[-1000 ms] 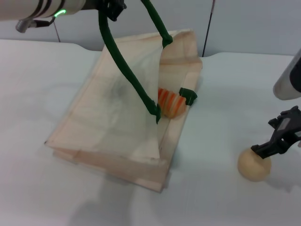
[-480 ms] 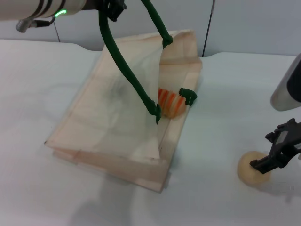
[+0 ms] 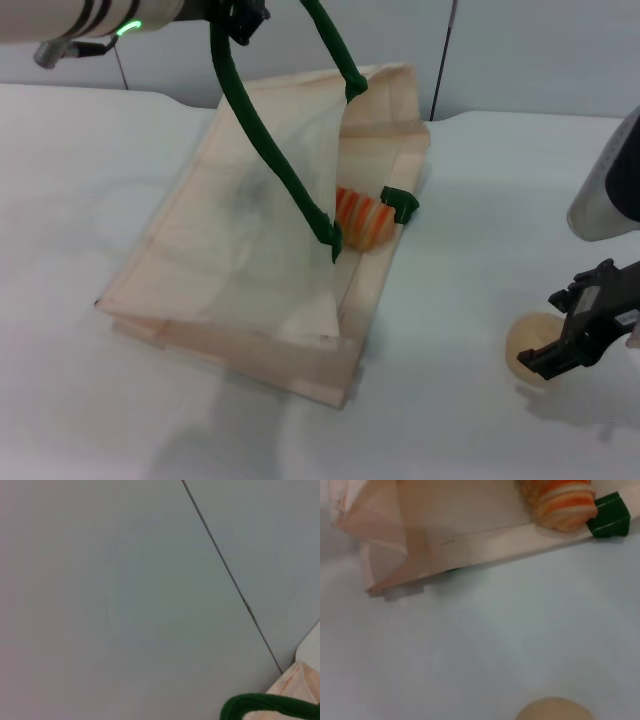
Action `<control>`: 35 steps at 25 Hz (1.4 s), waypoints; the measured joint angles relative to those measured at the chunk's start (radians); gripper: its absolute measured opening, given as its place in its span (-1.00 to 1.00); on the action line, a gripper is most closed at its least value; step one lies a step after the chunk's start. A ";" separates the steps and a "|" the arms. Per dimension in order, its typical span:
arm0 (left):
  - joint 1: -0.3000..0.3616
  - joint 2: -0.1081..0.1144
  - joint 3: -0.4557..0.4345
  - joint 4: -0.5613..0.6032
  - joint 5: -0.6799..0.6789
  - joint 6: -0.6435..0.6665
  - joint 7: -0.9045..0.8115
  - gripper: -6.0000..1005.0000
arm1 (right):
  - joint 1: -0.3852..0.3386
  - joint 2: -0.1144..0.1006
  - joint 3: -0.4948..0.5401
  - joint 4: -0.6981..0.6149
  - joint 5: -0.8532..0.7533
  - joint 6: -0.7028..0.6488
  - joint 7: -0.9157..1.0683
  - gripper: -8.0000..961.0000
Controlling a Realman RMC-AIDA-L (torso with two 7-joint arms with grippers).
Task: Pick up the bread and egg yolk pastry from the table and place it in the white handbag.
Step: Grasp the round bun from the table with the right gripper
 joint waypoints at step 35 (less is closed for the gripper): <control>-0.001 -0.003 0.000 -0.011 0.000 0.005 -0.004 -0.65 | 0.095 -0.004 -0.038 0.230 -0.025 0.156 0.052 0.64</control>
